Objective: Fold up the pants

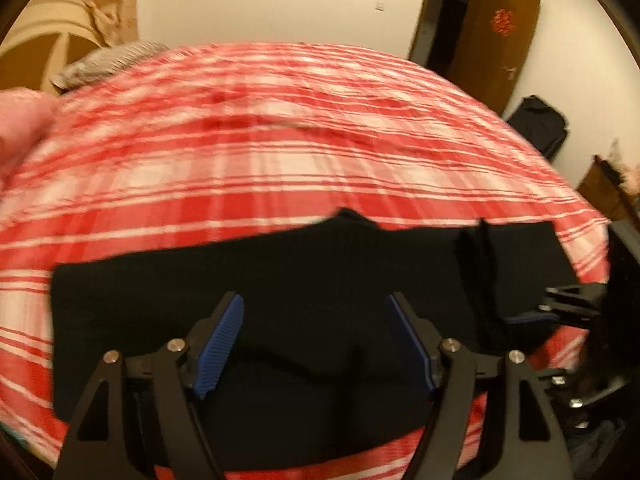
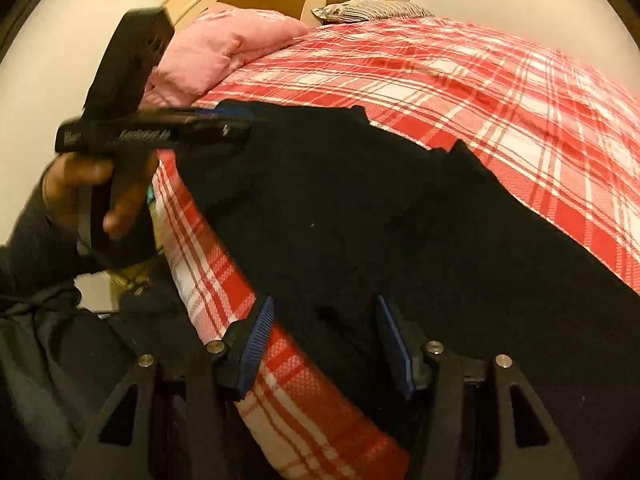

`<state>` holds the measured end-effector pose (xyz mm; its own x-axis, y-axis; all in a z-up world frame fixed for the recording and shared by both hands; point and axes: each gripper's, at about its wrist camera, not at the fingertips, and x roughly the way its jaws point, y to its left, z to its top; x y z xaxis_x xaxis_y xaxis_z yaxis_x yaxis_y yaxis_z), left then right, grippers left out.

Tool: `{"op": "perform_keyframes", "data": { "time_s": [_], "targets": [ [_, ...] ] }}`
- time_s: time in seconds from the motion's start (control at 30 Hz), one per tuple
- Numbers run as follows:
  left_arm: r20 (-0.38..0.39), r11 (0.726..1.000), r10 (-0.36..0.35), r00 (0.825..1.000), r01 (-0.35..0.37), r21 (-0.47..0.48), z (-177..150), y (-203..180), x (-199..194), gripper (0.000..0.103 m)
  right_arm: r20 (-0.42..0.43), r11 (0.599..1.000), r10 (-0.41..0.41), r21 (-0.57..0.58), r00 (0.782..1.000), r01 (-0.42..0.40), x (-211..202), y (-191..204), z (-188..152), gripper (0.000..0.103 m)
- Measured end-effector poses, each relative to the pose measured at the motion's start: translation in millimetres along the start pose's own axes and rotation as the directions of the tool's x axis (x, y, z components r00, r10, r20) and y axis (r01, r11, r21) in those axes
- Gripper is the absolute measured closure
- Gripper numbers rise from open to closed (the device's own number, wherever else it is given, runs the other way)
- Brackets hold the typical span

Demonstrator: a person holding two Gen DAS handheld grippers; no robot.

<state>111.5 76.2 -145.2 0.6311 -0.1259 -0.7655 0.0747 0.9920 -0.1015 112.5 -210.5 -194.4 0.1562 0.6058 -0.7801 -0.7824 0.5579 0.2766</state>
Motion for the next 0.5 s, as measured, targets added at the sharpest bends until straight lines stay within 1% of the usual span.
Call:
{"op": "perform_keyframes", "data": {
  "time_s": [0.07,0.1,0.17,0.23,0.27,0.3,0.33,0.37,0.47,0.5],
  "targets": [
    [0.006,0.999,0.048,0.999,-0.048,0.01,0,7,-3,0.027,0.023,0.999,0.025,0.022,0.999,-0.025,-6,1,2,0.048],
    [0.008,0.998,0.065,0.998,-0.065,0.013,0,10,-4,0.027,0.058,0.999,0.031,0.033,0.998,-0.033,-12,0,4,0.048],
    [0.015,0.995,0.101,0.995,-0.101,0.024,0,15,-7,0.027,0.107,0.999,0.002,0.042,0.994,-0.006,-20,-3,8,0.048],
    [0.017,0.993,0.117,0.993,-0.117,0.02,-1,23,-9,0.026,0.09,0.999,-0.016,0.053,0.996,0.011,-16,-6,11,0.048],
    [0.017,0.992,0.123,0.992,-0.123,0.013,-1,28,-10,0.026,0.063,0.998,-0.026,0.062,0.998,0.023,-10,-9,10,0.048],
    [0.015,0.991,0.132,0.991,-0.133,0.007,-2,32,-11,0.026,0.007,0.996,-0.043,0.073,0.999,0.042,1,-13,8,0.048],
    [0.013,0.99,0.144,0.99,-0.144,0.002,-2,36,-11,0.026,0.005,0.997,-0.049,0.063,0.999,0.048,4,-14,8,0.048],
    [0.011,0.988,0.154,0.988,-0.154,-0.005,-3,42,-12,0.026,0.032,0.997,-0.065,0.04,0.997,0.064,1,-9,7,0.047],
    [0.002,0.984,0.176,0.984,-0.176,-0.019,-6,54,-12,0.026,0.044,0.997,-0.072,0.046,0.996,0.069,-4,-5,6,0.047],
    [-0.001,0.982,0.186,0.983,-0.186,-0.023,-8,57,-12,0.026,0.074,0.997,-0.063,0.05,0.995,0.06,-10,-5,7,0.047]
  ]
}}
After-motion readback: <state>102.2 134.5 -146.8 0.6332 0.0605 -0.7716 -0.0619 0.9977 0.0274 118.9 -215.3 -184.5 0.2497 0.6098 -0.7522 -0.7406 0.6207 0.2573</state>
